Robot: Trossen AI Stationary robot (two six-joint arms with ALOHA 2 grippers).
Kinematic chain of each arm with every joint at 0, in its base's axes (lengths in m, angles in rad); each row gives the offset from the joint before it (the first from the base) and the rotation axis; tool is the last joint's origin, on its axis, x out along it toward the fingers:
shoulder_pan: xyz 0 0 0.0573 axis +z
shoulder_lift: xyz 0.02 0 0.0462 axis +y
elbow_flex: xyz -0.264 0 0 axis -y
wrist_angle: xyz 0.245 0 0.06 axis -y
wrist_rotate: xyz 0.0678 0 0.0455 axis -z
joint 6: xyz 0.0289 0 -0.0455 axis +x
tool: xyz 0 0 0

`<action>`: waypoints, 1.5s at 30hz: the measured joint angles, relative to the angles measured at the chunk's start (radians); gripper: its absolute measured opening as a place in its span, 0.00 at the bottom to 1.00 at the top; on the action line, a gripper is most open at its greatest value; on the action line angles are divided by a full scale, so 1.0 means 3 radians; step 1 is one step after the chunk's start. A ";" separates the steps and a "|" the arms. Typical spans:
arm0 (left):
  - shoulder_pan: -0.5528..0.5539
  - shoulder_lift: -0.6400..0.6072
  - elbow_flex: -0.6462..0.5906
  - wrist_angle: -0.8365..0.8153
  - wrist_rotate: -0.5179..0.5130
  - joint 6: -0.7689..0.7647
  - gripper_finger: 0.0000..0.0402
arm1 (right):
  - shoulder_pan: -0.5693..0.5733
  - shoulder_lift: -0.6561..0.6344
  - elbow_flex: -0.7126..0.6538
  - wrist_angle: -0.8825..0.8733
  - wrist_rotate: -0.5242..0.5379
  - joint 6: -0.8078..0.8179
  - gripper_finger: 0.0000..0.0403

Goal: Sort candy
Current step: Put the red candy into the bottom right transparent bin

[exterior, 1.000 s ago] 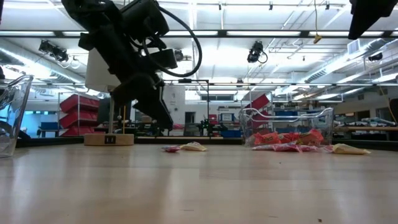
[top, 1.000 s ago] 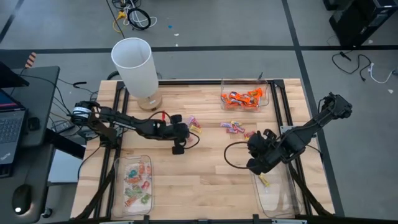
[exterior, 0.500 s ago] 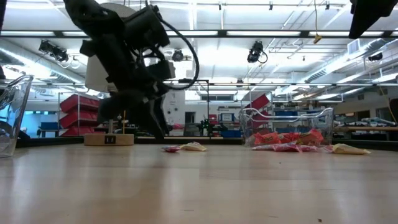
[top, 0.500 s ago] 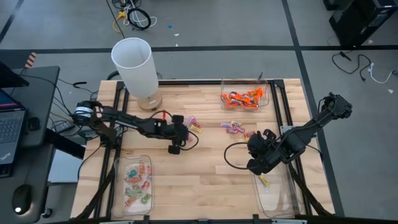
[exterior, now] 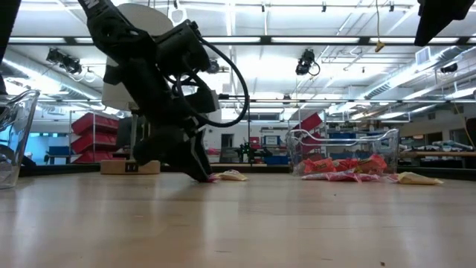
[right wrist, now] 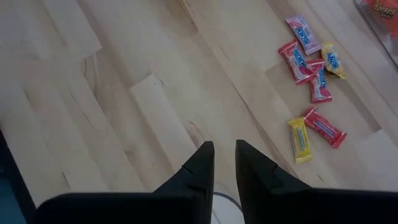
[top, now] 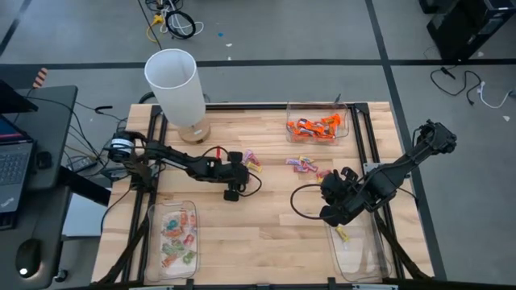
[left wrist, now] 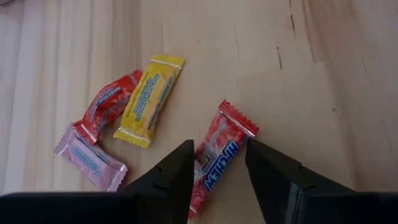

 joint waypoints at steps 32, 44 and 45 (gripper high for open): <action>-0.0136 0.0024 -0.0021 0.0856 0.0153 -0.0017 0.06 | 0.0011 0.0008 -0.0061 0.0809 0.0385 -0.1700 0.12; -0.0220 -0.0090 -0.0017 0.1873 0.0924 -0.0173 0.06 | -0.0091 0.0009 -0.0397 0.1828 0.0667 -0.3211 0.20; -0.0220 -0.0092 -0.0017 0.1983 0.1001 -0.0202 0.06 | -0.0117 0.0009 -0.0404 0.1887 0.0670 -0.3244 0.21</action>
